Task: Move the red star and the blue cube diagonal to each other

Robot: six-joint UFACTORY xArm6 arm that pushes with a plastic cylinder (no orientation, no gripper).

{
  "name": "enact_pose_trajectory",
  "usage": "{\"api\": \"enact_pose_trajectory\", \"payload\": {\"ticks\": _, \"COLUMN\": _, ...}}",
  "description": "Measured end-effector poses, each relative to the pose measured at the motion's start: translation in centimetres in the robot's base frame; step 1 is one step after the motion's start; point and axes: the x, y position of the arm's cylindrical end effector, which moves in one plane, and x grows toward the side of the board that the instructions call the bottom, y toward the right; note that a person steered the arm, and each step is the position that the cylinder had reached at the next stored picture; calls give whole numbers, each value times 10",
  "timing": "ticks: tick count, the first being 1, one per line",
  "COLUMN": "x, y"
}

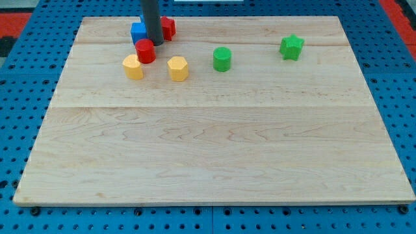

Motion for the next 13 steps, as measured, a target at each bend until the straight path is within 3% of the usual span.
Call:
{"api": "enact_pose_trajectory", "payload": {"ticks": 2, "x": -20, "y": 1}}
{"api": "enact_pose_trajectory", "payload": {"ticks": 3, "x": -22, "y": 30}}
{"api": "enact_pose_trajectory", "payload": {"ticks": 4, "x": -62, "y": 48}}
{"api": "enact_pose_trajectory", "payload": {"ticks": 6, "x": -58, "y": 53}}
{"api": "enact_pose_trajectory", "payload": {"ticks": 7, "x": -85, "y": 64}}
{"api": "enact_pose_trajectory", "payload": {"ticks": 9, "x": -86, "y": 20}}
{"api": "enact_pose_trajectory", "payload": {"ticks": 10, "x": -63, "y": -9}}
{"api": "enact_pose_trajectory", "payload": {"ticks": 13, "x": -25, "y": -24}}
